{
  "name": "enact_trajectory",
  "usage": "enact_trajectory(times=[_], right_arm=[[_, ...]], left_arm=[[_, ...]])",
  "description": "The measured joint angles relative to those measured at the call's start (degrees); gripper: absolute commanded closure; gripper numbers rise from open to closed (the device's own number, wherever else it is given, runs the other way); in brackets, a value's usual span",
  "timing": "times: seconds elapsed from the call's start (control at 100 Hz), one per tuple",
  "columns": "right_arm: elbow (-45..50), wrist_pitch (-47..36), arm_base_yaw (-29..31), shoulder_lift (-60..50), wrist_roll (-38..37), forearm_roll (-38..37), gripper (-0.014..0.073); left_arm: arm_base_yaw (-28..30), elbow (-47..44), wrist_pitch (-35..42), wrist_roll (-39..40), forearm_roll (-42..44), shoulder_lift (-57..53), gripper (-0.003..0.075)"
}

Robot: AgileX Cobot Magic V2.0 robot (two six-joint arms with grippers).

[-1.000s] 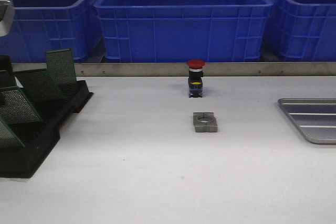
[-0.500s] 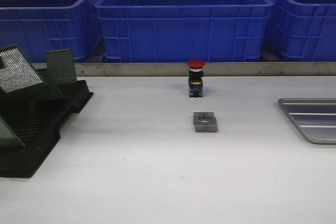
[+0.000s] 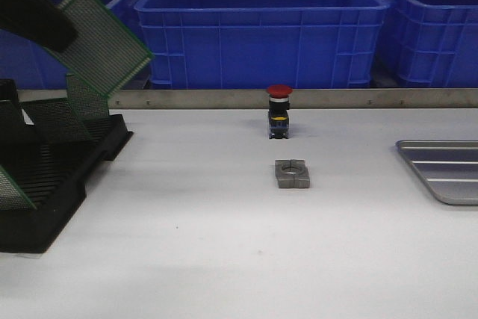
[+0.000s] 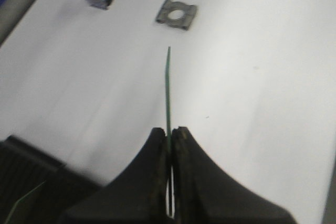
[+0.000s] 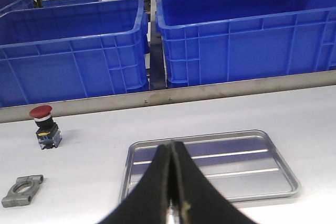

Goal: Place circuit board on tray

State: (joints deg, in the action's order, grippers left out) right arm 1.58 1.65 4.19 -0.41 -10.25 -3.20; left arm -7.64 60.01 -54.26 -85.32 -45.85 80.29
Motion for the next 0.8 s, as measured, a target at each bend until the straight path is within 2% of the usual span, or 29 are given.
enact_trajectory(times=[0.34,0.55,0.8], right_arm=[[0.00,0.00,0.00,0.00,0.00,0.00,0.0655],[0.00,0.00,0.00,0.00,0.00,0.00,0.0655],[-0.27,0.94,0.00,0.00,0.00,0.00,0.0655]], left_arm=[[-13.34,0.00,-1.10,0.09,-0.81,5.69,0.0741],[-16.09,0.00,-1.10,0.09,-1.93,6.87,0.0741],[-16.71,0.00,-1.10,0.09,-2.35,6.87,0.0741]])
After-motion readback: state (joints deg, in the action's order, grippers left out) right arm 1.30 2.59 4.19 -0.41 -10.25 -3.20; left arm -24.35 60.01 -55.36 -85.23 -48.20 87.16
